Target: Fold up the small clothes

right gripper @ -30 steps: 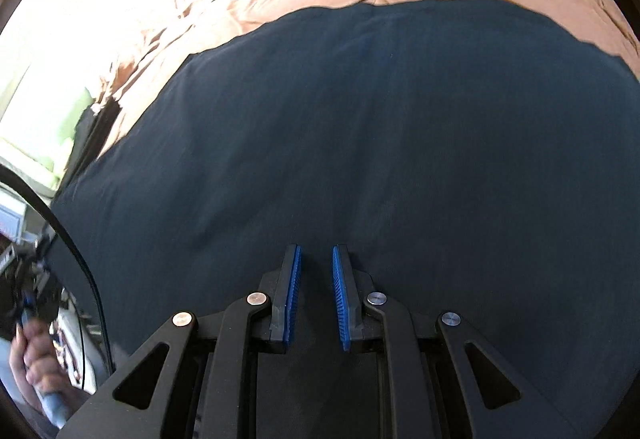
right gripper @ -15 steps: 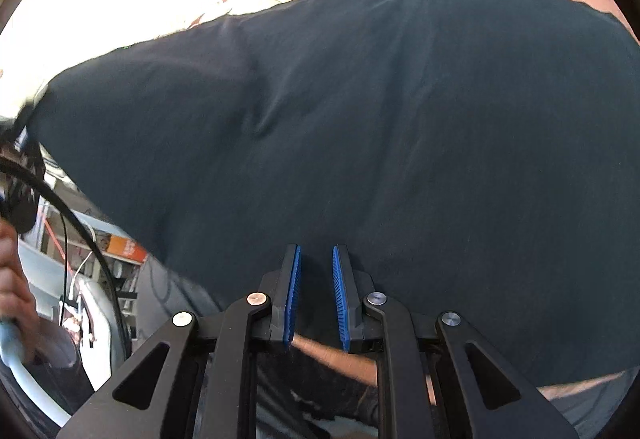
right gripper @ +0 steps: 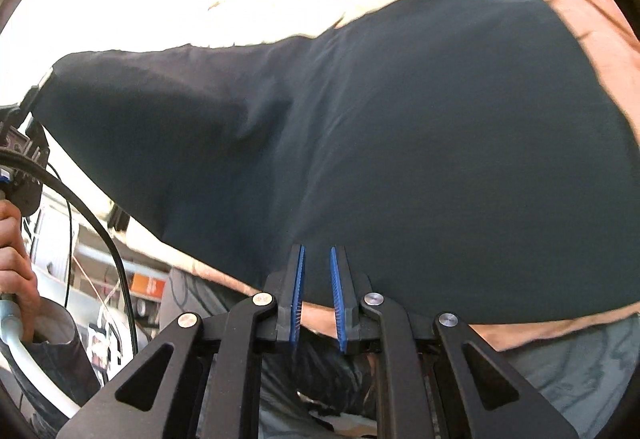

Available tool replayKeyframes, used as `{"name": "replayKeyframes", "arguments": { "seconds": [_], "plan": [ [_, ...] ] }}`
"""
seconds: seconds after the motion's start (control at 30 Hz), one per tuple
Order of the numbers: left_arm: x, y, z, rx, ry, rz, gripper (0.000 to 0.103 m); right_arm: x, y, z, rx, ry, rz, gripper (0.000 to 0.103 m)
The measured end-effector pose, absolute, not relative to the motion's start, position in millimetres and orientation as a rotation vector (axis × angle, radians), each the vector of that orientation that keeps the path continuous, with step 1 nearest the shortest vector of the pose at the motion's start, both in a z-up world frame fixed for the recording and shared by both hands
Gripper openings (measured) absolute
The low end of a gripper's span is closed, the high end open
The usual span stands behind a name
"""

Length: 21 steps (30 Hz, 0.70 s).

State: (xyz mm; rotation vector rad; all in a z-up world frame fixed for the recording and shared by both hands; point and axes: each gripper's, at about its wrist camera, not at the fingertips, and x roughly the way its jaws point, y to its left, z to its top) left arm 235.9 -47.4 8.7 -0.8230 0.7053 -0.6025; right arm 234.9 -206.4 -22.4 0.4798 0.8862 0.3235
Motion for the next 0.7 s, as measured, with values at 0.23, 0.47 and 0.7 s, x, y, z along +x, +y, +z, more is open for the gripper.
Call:
{"name": "replayKeyframes", "arguments": {
  "seconds": [0.23,0.47,0.7],
  "plan": [
    [245,-97,27,-0.768,0.733,-0.677,0.005,205,-247,-13,0.523,0.800,0.280,0.011],
    [251,-139,33,-0.729,0.769,-0.738,0.005,178,-269,-18,0.568,0.745,0.225,0.011],
    [253,-181,18,-0.702,0.829,-0.789,0.005,149,-304,-8,0.638,0.683,0.202,0.011]
  ]
}}
